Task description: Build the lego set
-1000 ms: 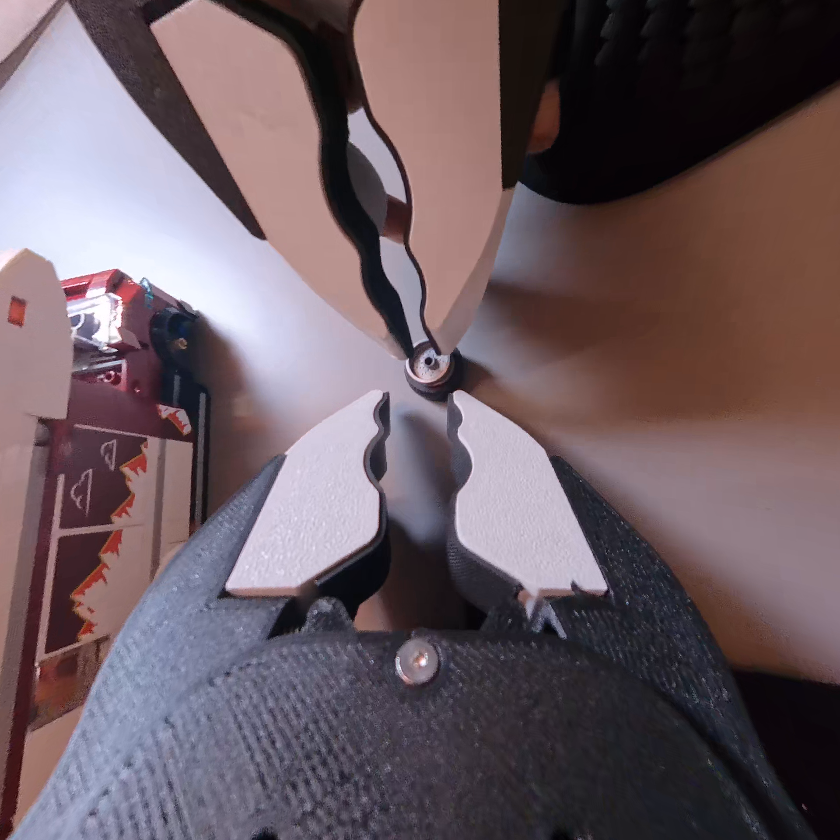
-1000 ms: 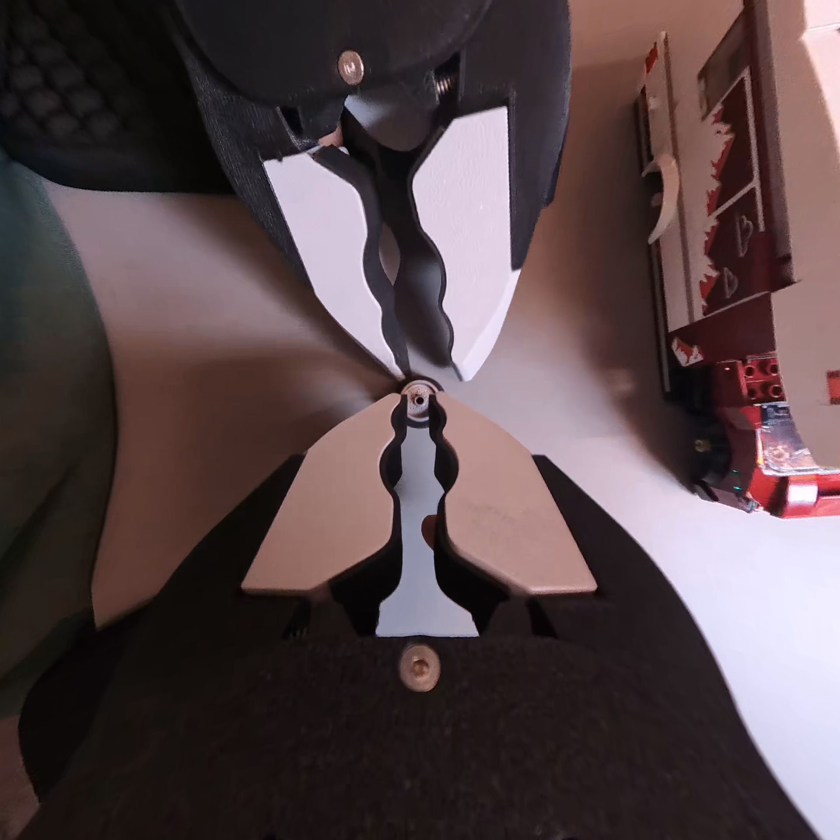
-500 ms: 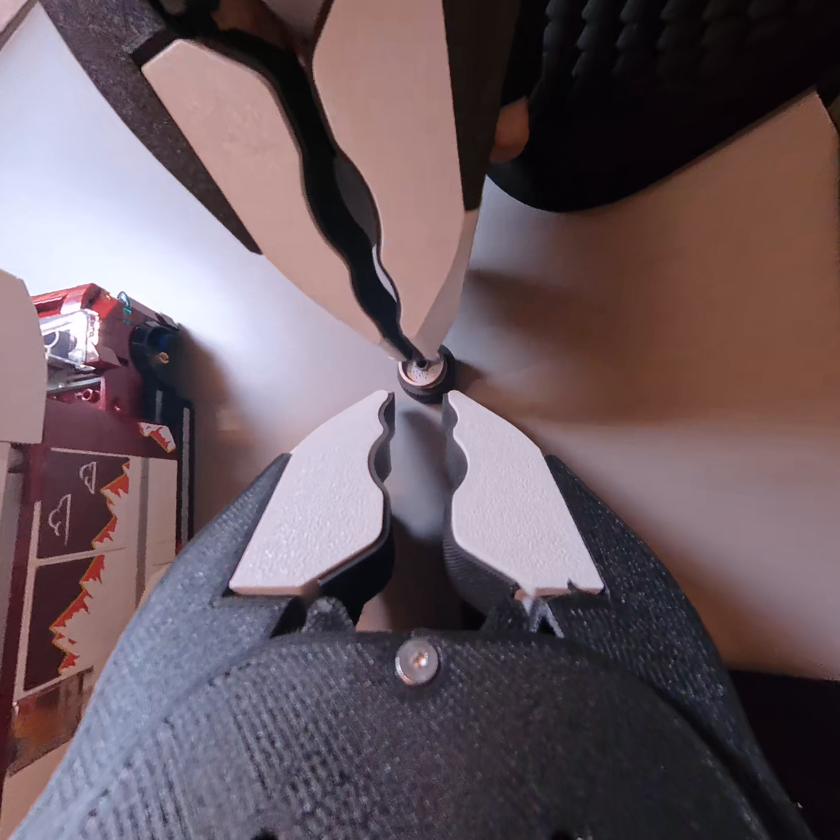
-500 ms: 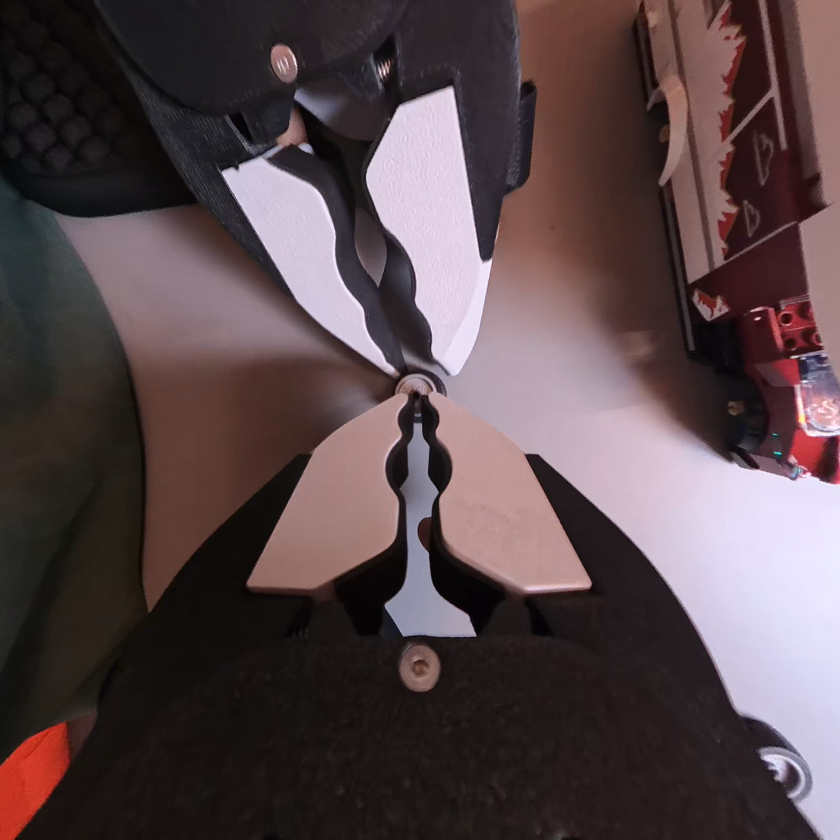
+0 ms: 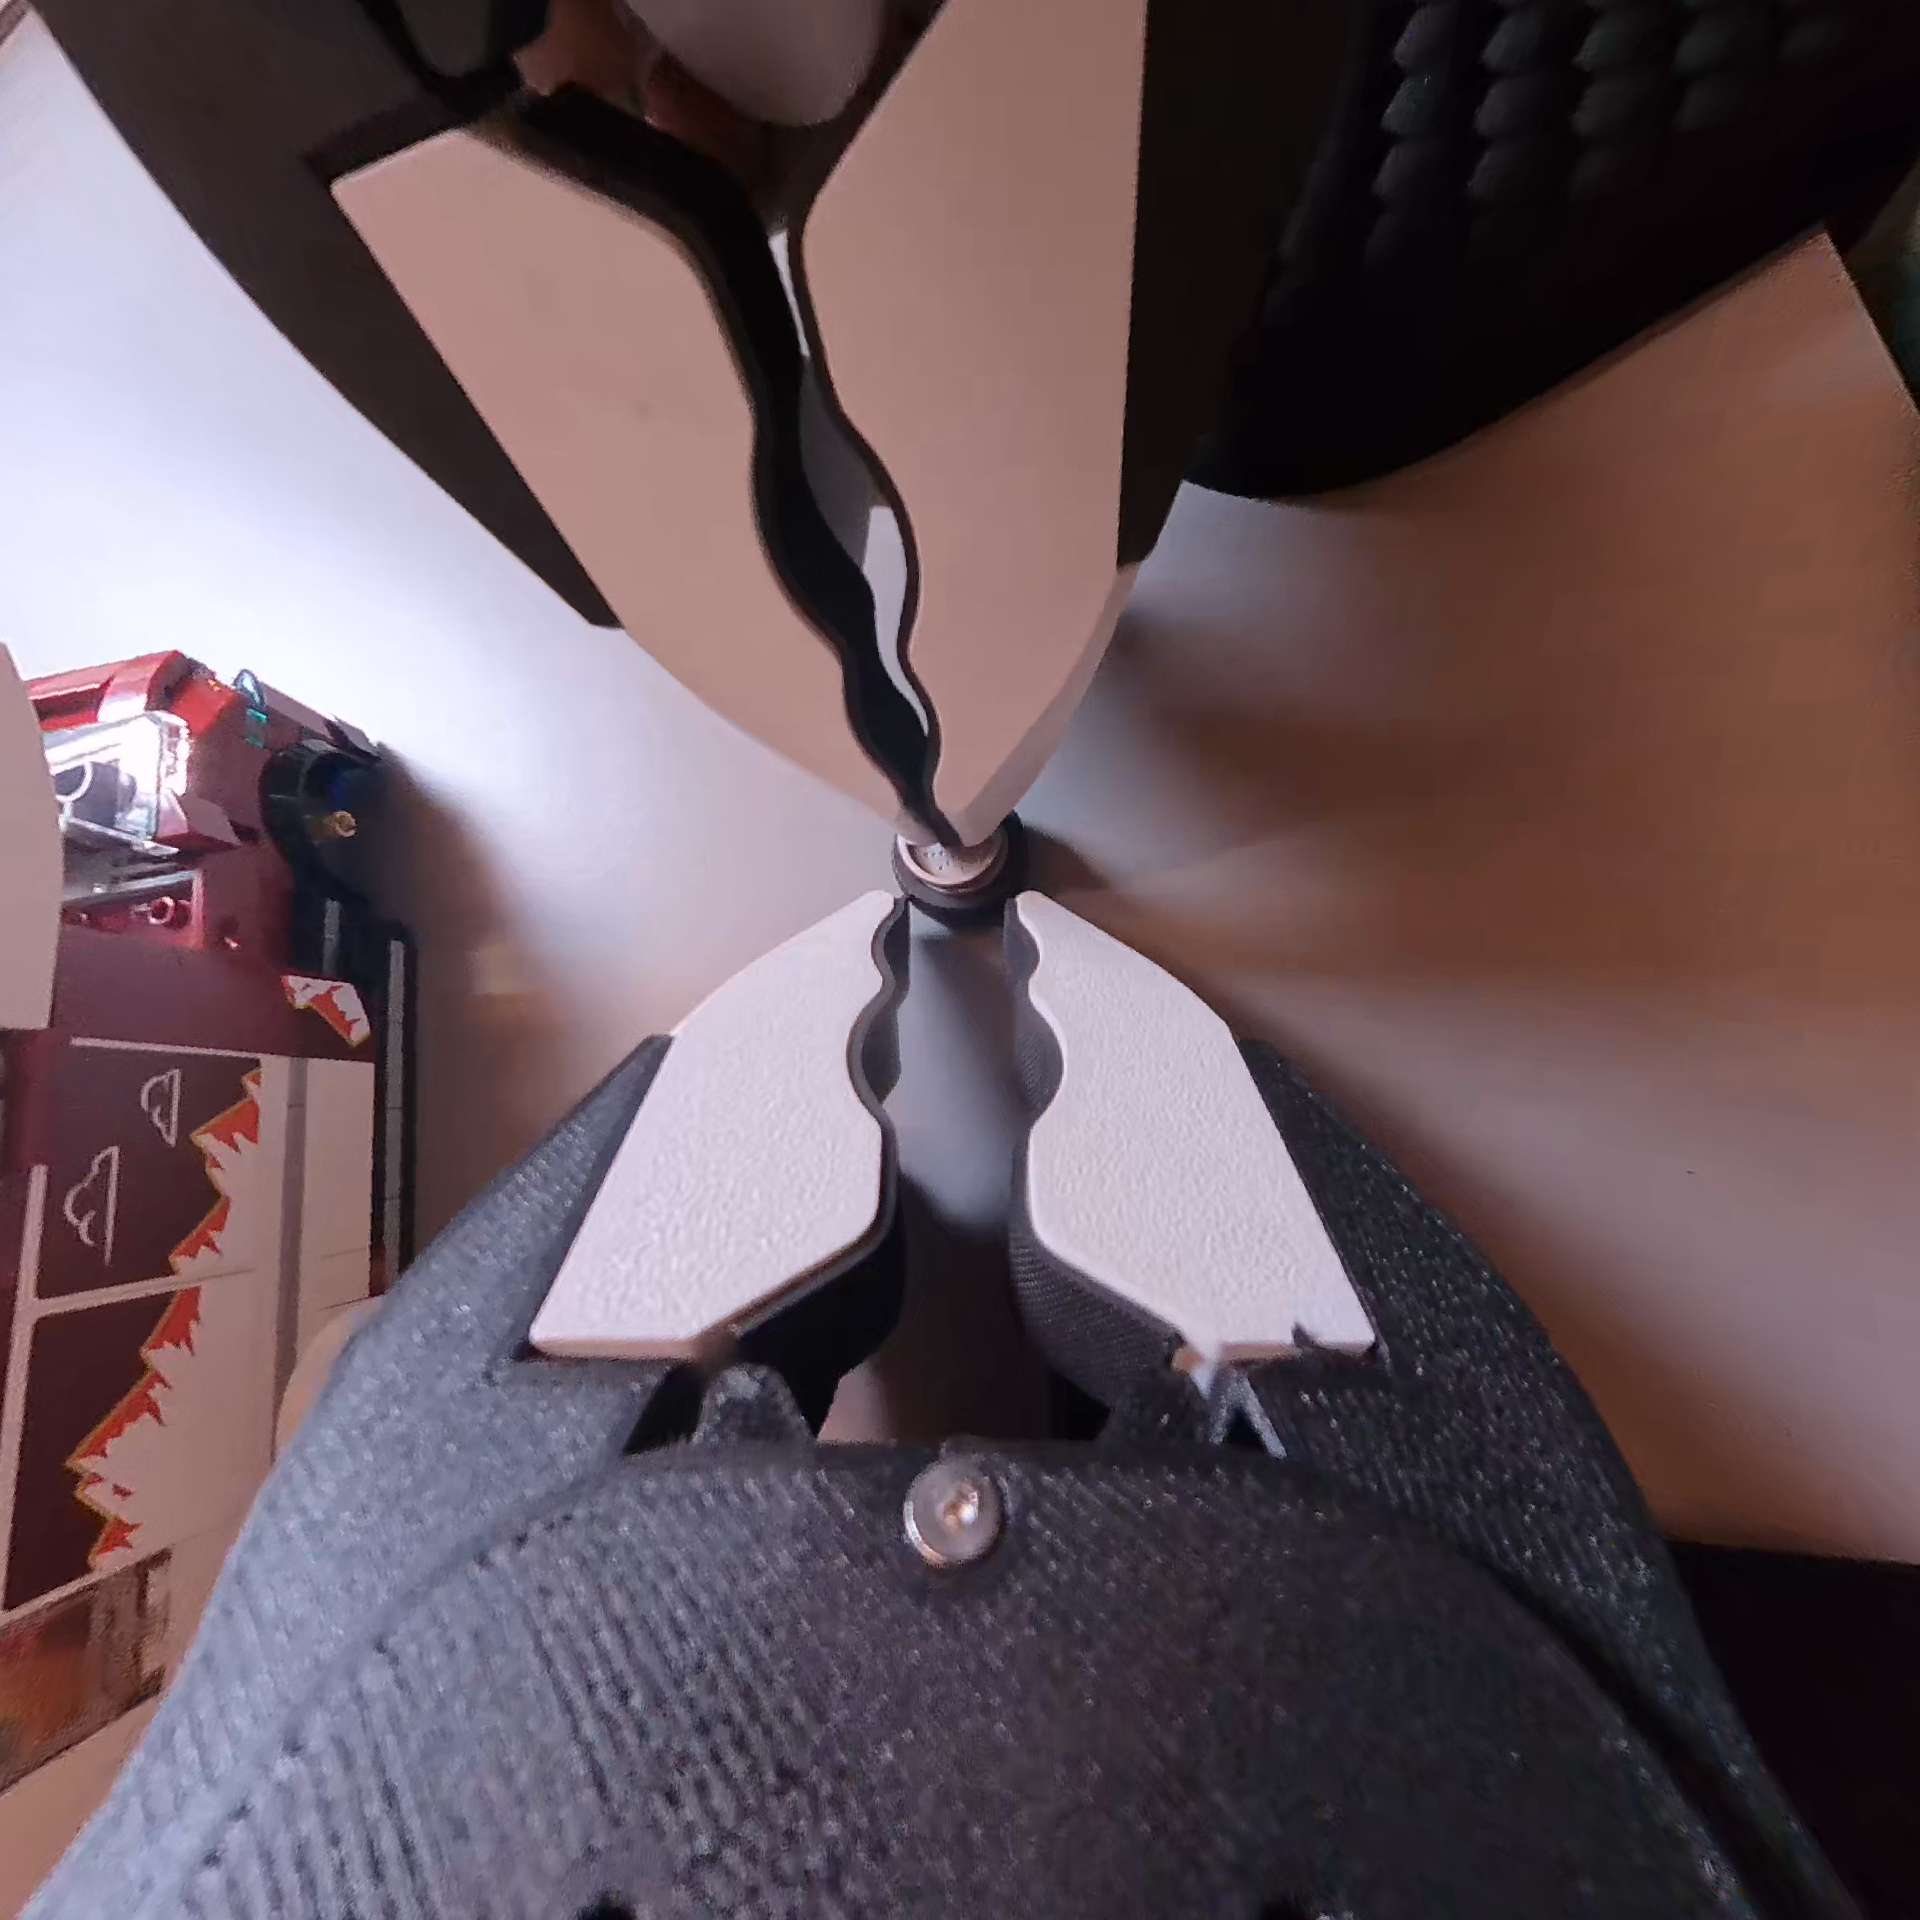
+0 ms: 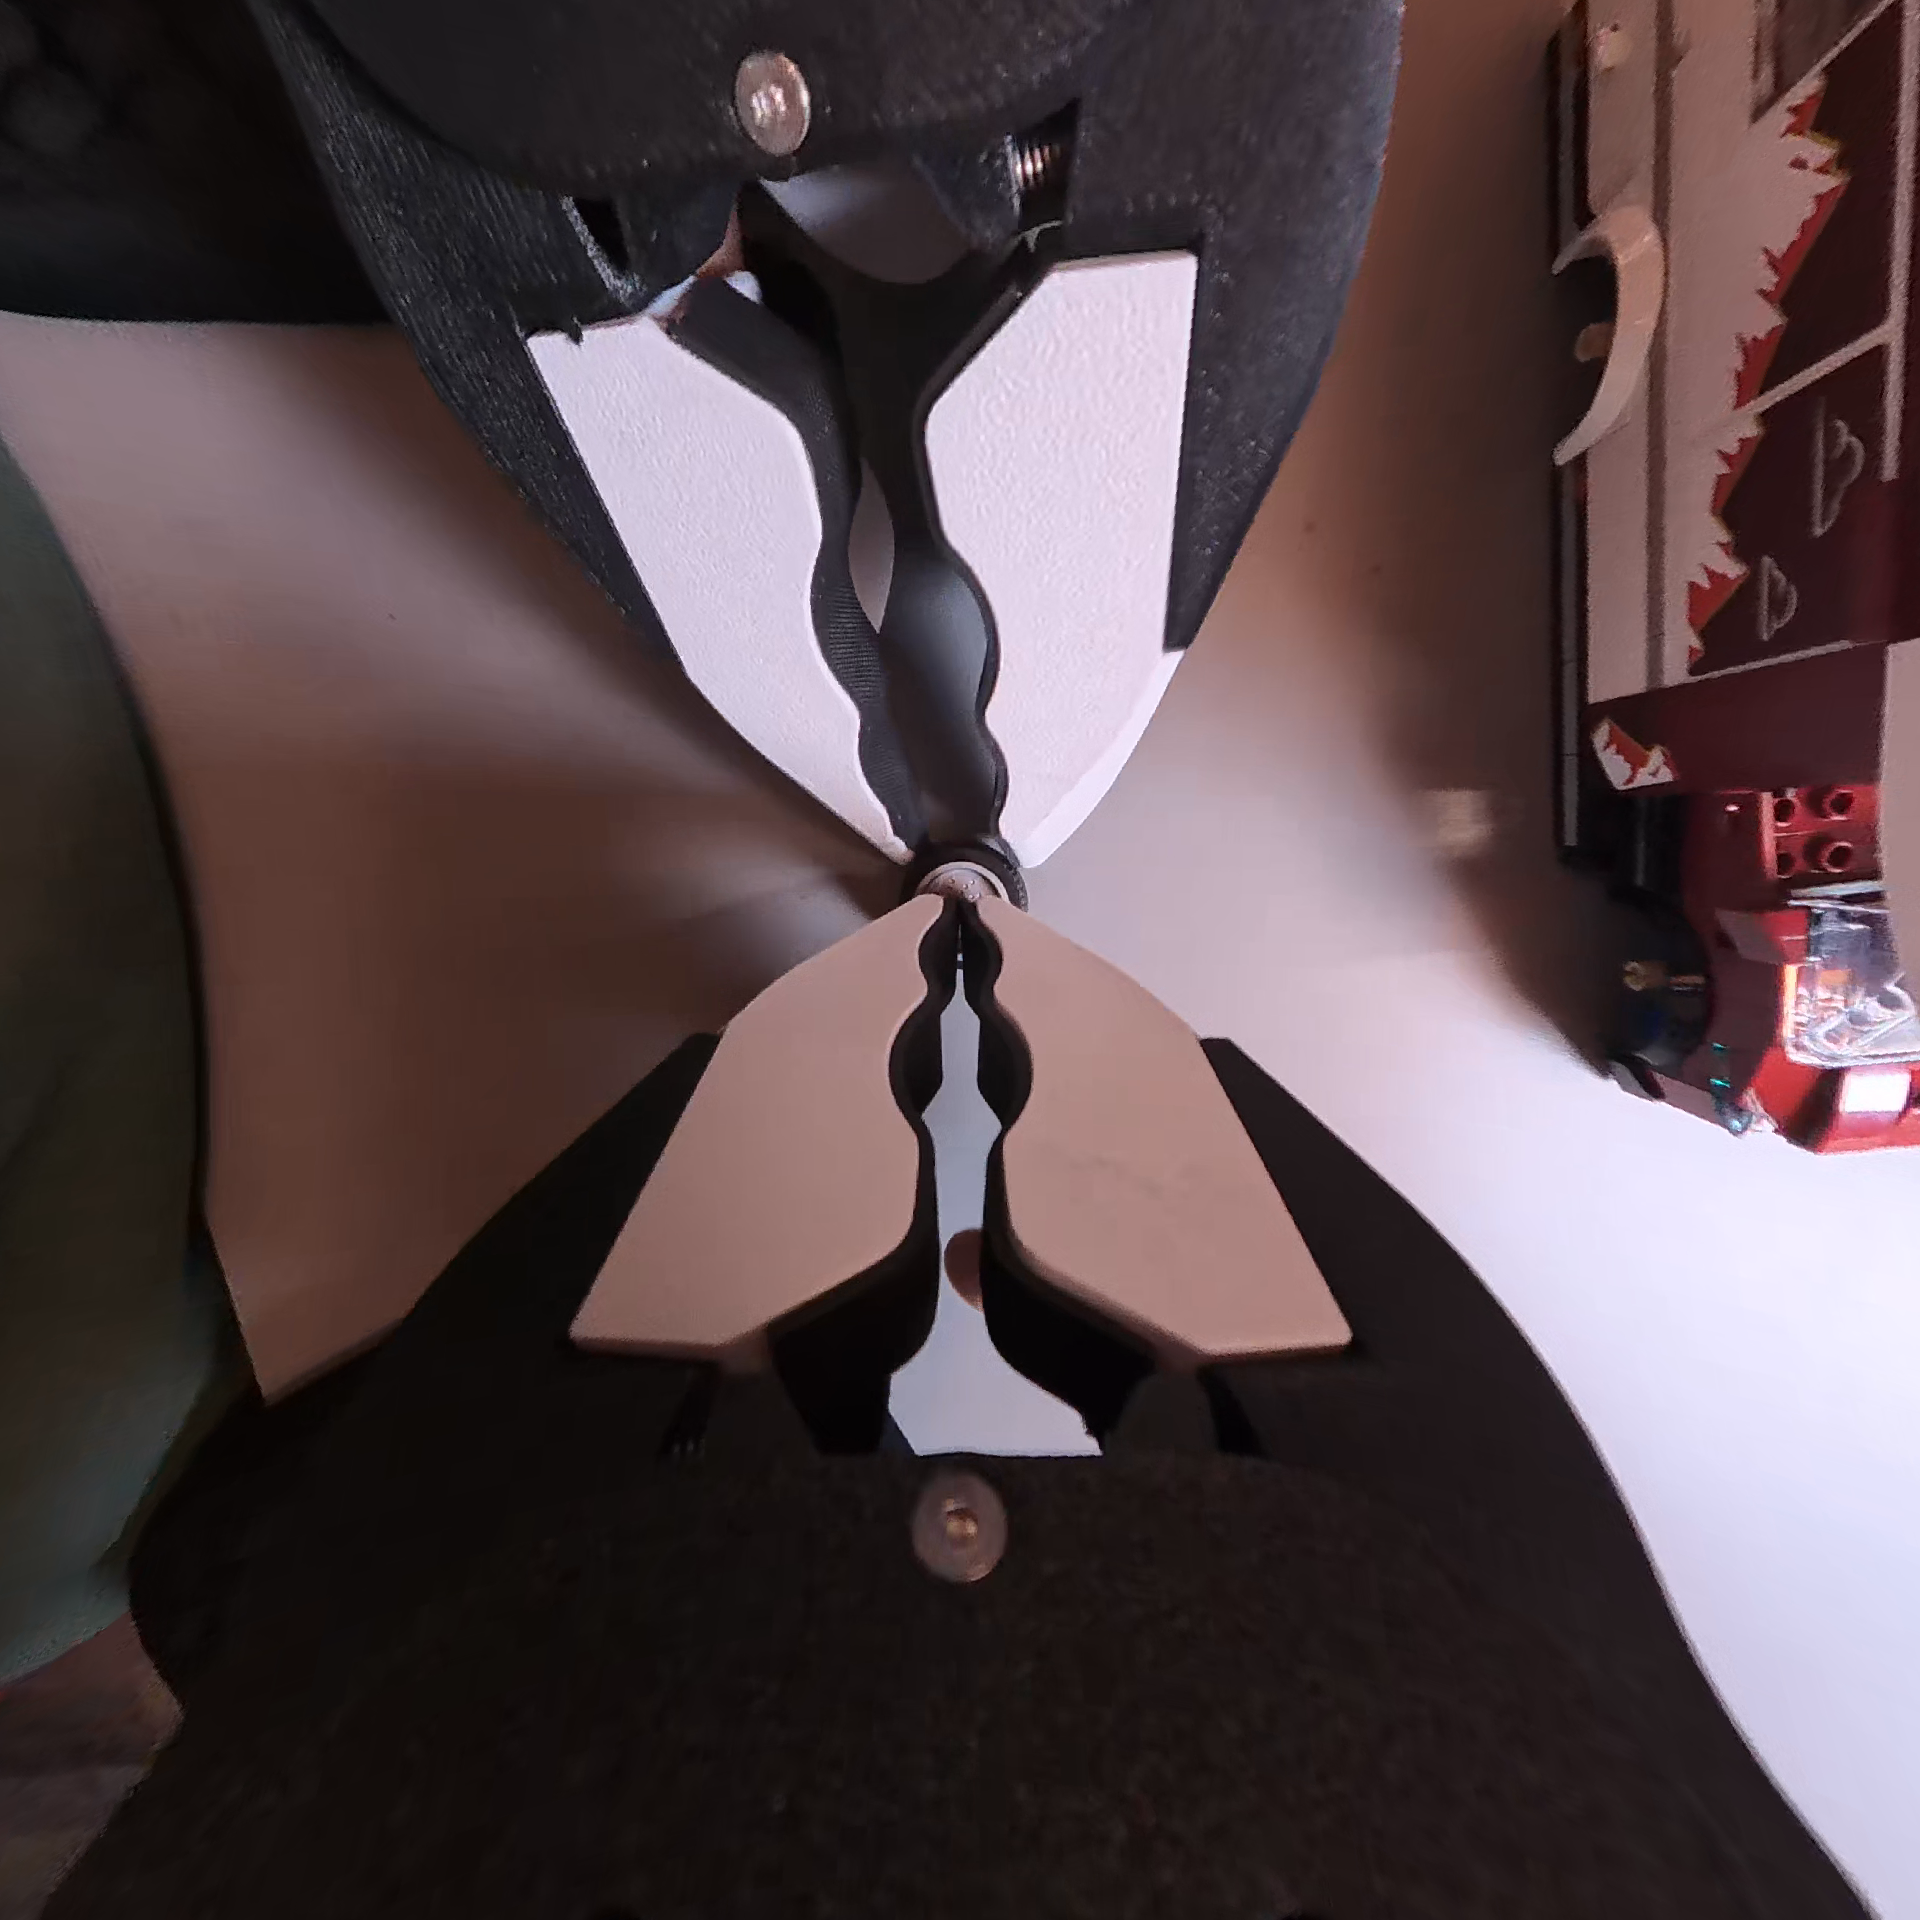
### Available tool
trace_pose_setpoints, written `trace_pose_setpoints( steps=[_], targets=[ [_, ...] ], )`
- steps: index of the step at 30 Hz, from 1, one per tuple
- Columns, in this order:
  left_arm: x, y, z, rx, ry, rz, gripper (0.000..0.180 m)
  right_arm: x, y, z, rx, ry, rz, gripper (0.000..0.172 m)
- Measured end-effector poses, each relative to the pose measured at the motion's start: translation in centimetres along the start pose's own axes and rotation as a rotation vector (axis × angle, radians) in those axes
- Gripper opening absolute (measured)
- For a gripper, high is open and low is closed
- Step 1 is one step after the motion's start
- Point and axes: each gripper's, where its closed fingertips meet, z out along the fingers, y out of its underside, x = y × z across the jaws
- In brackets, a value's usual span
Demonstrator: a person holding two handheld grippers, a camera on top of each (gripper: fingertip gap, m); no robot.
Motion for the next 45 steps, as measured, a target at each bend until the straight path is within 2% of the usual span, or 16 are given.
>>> trace_pose_setpoints(
  steps=[1, 14, 18, 25, 34, 38, 45],
  targets=[
    [0.0, 0.0, 0.0, 0.0, 0.0, 0.0, 0.018, 0.0, 0.0, 0.0, -0.003, 0.013, -0.008, 0.0],
    [0.3, 0.2, -0.2, 0.013, 0.008, -0.002, 0.019, 0.0, -0.1, 0.1, -0.023, 0.022, -0.007, 0.0],
    [1.0, 0.5, -0.5, 0.004, 0.061, 0.002, 0.009, 0.0, 0.1, 0.2, -0.041, 0.019, -0.004, 0.0],
    [0.8, 0.7, -0.9, 0.004, 0.037, 0.001, 0.02, 0.0, 0.1, 0.3, -0.072, 0.003, -0.004, 0.0],
    [0.9, 1.0, -1.2, 0.012, 0.02, 0.036, 0.02, 0.0, 0.2, 0.4, -0.103, 0.027, -0.036, 0.0],
    [0.9, 1.4, -1.7, 0.011, 0.033, 0.026, 0.029, 0.0, 0.2, 0.4, -0.137, 0.017, -0.035, 0.0],
    [0.9, 1.2, -3.0, 0.088, 0.067, -0.005, 0.035, 0.0, 0.2, 0.5, -0.165, 0.033, -0.058, 0.0]
  ],
)
